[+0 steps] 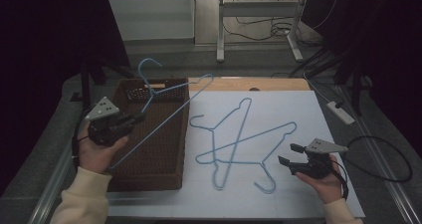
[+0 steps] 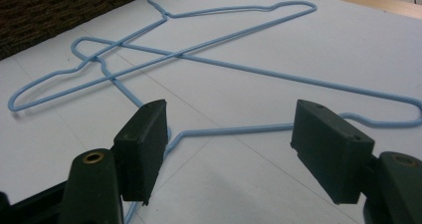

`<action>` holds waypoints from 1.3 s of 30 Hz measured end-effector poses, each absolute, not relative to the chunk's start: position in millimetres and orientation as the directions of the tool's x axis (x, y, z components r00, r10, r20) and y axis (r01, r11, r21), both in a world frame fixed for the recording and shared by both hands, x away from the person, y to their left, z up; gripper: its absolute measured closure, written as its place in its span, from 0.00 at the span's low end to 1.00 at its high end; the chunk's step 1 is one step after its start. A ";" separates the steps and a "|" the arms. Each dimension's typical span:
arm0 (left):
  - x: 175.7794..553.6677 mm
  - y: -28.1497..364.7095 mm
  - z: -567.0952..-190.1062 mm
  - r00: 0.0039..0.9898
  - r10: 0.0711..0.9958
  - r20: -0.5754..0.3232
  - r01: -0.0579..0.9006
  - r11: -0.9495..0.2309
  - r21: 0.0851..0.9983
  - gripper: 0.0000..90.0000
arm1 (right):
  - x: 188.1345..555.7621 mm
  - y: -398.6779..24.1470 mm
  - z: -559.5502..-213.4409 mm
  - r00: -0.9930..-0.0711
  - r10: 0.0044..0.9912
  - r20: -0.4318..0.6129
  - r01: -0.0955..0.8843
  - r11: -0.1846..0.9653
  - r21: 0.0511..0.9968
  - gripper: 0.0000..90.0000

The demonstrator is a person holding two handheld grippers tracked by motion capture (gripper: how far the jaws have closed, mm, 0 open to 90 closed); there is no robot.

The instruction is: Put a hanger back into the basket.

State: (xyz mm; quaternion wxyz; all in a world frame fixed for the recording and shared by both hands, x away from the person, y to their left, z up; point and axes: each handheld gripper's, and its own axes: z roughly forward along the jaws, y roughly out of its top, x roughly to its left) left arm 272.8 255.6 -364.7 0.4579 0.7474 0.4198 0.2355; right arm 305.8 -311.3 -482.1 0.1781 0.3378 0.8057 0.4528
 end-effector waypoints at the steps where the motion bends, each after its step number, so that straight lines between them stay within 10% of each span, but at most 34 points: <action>1: 272.2 259.8 -365.0 0.528 0.849 -0.035 0.414 -0.221 0.883 0.97 | 305.9 -311.3 -482.4 -0.708 0.706 0.019 0.383 0.361 0.850 0.35; 39: 314.5 288.5 -417.0 0.443 0.897 -0.014 0.576 -0.272 0.771 0.97 | 306.8 -308.9 -487.1 -0.709 0.706 0.002 0.390 0.390 0.834 0.35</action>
